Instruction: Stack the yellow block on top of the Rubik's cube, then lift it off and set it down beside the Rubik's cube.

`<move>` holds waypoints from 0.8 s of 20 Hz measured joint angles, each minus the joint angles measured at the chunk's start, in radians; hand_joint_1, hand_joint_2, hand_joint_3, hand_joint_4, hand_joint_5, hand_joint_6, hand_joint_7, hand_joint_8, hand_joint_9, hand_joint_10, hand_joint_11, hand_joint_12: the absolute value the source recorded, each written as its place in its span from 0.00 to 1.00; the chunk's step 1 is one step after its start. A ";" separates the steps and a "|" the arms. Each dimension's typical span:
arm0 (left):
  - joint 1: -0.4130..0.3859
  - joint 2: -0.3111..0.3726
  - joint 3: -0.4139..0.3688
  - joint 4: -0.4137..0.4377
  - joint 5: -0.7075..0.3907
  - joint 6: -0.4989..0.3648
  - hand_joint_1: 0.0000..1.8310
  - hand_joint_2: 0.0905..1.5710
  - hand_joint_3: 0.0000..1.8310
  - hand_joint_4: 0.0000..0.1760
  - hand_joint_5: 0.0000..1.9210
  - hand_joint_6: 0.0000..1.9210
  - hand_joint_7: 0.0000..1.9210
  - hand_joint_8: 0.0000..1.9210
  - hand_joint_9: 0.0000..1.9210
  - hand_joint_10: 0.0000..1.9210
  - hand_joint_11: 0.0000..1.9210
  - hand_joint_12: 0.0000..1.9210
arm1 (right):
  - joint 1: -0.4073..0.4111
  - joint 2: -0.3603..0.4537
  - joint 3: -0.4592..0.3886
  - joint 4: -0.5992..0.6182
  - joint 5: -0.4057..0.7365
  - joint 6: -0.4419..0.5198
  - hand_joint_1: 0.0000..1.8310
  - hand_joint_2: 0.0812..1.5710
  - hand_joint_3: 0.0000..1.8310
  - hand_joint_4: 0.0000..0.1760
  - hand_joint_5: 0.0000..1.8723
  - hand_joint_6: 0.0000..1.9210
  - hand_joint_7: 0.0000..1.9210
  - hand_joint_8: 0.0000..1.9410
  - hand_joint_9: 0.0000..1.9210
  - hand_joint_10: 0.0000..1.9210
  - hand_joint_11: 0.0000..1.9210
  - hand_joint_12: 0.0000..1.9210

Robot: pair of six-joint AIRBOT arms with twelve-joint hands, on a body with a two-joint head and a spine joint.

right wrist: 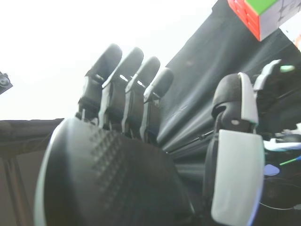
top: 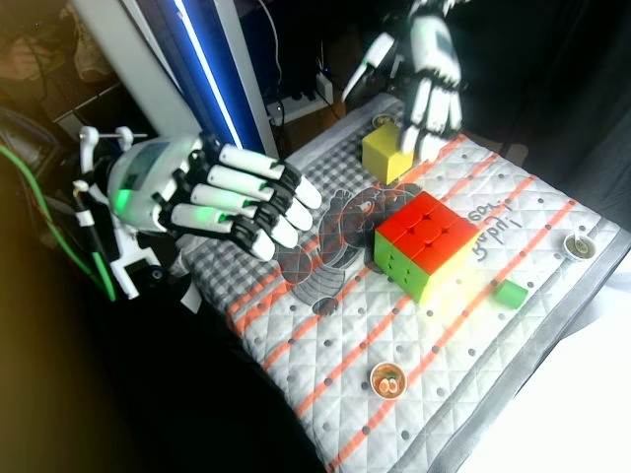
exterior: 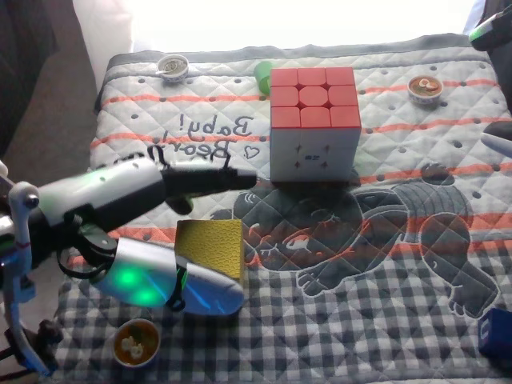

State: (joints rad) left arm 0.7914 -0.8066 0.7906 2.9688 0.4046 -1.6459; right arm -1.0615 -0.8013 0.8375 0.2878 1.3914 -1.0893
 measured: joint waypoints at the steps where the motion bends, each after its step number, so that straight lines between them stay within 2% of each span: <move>1: 0.000 -0.001 0.008 0.001 -0.022 0.000 0.33 0.50 0.00 0.83 0.11 0.00 0.08 0.00 0.06 0.00 0.00 0.50 | 0.000 0.000 0.000 0.000 0.000 0.000 0.56 0.62 0.00 0.00 0.25 0.41 0.25 0.39 0.17 0.55 0.05 0.82; 3: -0.002 -0.010 0.026 0.002 -0.058 0.000 0.32 0.50 0.00 0.78 0.12 0.00 0.08 0.00 0.05 0.00 0.00 0.47 | 0.000 0.000 0.000 -0.001 0.000 0.000 0.59 0.62 0.00 0.00 0.25 0.42 0.26 0.41 0.19 0.55 0.06 0.81; 5: -0.010 -0.030 0.046 0.008 -0.106 -0.001 0.38 0.54 0.01 0.71 0.12 0.00 0.09 0.00 0.06 0.00 0.00 0.45 | 0.000 0.000 0.002 -0.003 0.000 0.006 0.58 0.62 0.00 0.00 0.25 0.44 0.26 0.43 0.19 0.56 0.07 0.81; 6: -0.014 -0.039 0.051 0.010 -0.124 -0.001 0.40 0.56 0.01 0.63 0.13 0.00 0.10 0.00 0.06 0.01 0.00 0.46 | 0.000 0.000 0.003 -0.002 0.000 0.013 0.58 0.62 0.00 0.00 0.24 0.45 0.26 0.45 0.19 0.57 0.06 0.81; 8: -0.023 -0.049 0.061 0.017 -0.161 0.000 0.40 0.58 0.01 0.61 0.13 0.00 0.10 0.00 0.07 0.00 0.00 0.48 | 0.000 0.000 0.010 0.000 0.001 0.018 0.58 0.63 0.00 0.00 0.25 0.48 0.26 0.47 0.19 0.59 0.06 0.82; 10: -0.027 -0.049 0.064 0.018 -0.171 0.000 0.43 0.60 0.00 0.38 0.19 0.01 0.11 0.00 0.07 0.00 0.00 0.53 | 0.000 0.000 0.010 0.003 0.001 0.018 0.58 0.64 0.01 0.00 0.26 0.49 0.27 0.47 0.20 0.59 0.07 0.83; 11: -0.029 -0.050 0.069 0.019 -0.173 0.000 0.45 0.64 0.01 0.26 0.25 0.01 0.14 0.00 0.09 0.01 0.00 0.56 | 0.000 0.000 0.010 -0.002 0.000 0.018 0.59 0.64 0.00 0.00 0.27 0.49 0.28 0.46 0.20 0.59 0.07 0.84; 12: -0.029 -0.051 0.071 0.019 -0.172 -0.001 0.48 0.66 0.01 0.09 0.32 0.02 0.18 0.01 0.13 0.02 0.00 0.61 | 0.000 0.000 0.010 -0.003 0.001 0.019 0.60 0.64 0.00 0.00 0.27 0.49 0.28 0.46 0.20 0.59 0.07 0.84; 13: -0.029 -0.052 0.072 0.018 -0.167 -0.002 0.53 0.76 0.00 0.28 0.41 0.51 0.25 0.01 0.18 0.03 0.00 0.68 | 0.000 0.000 0.010 -0.003 0.000 0.019 0.61 0.64 0.00 0.00 0.28 0.50 0.29 0.46 0.21 0.60 0.08 0.85; 14: -0.029 -0.052 0.074 0.012 -0.151 -0.001 0.52 0.79 0.00 0.20 0.37 0.69 0.29 0.01 0.20 0.03 0.00 0.64 | 0.000 0.000 0.010 -0.003 0.000 0.020 0.62 0.64 0.00 0.00 0.28 0.50 0.29 0.46 0.21 0.60 0.08 0.85; 15: -0.025 -0.053 0.076 0.000 -0.128 0.000 0.56 0.78 0.00 0.00 0.39 0.70 0.33 0.02 0.23 0.05 0.00 0.69 | 0.000 0.000 0.010 -0.002 0.000 0.022 0.63 0.64 0.00 0.00 0.28 0.50 0.29 0.48 0.20 0.62 0.07 0.86; 16: -0.011 -0.057 0.075 -0.041 -0.082 0.000 0.56 0.78 0.00 0.00 0.39 0.70 0.35 0.02 0.24 0.04 0.00 0.69 | 0.000 0.000 0.010 -0.002 0.000 0.028 0.62 0.64 0.00 0.00 0.28 0.50 0.28 0.49 0.20 0.63 0.07 0.86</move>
State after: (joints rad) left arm 0.7799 -0.8639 0.8658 2.9280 0.3222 -1.6459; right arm -1.0618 -0.8013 0.8474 0.2859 1.3918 -1.0611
